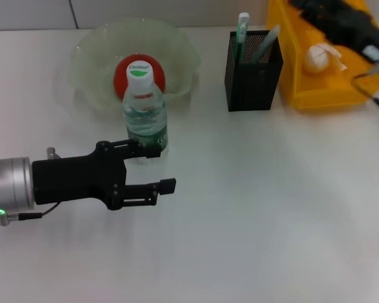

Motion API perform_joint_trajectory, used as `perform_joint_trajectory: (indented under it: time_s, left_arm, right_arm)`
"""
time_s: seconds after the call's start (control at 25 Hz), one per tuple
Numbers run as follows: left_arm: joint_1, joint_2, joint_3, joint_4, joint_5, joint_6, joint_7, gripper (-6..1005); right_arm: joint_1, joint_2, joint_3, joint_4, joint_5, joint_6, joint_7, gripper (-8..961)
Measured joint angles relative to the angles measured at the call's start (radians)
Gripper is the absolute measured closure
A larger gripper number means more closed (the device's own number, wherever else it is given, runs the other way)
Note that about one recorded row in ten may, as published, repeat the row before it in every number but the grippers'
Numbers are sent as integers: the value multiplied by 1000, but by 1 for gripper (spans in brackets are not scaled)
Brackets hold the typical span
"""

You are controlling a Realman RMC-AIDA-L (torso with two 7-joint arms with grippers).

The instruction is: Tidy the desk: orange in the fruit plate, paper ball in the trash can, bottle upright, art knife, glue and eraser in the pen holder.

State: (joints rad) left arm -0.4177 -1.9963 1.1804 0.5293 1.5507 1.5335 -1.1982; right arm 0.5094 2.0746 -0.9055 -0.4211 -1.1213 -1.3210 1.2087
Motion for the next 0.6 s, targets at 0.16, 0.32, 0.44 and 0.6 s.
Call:
perform_joint_trajectory:
  time_s: [0.16, 0.32, 0.44, 0.6]
  left_arm:
    - [1, 3, -33, 1, 0, 21, -4, 216]
    - [5, 14, -59, 4, 2, 55, -6, 216]
    - [5, 22, -64, 9, 4, 94, -3, 216]
    - [3, 36, -66, 25, 19, 190, -5, 216]
  right_arm:
    - [-143, -23, 5, -206, -100, -204, 107, 296]
    - [-247, -57, 29, -347, -310, -451, 153, 287]
    - [-258, -66, 98, -340, -489, -678, 169, 280]
    - [-274, -23, 123, -353, -605, -823, 152, 275]
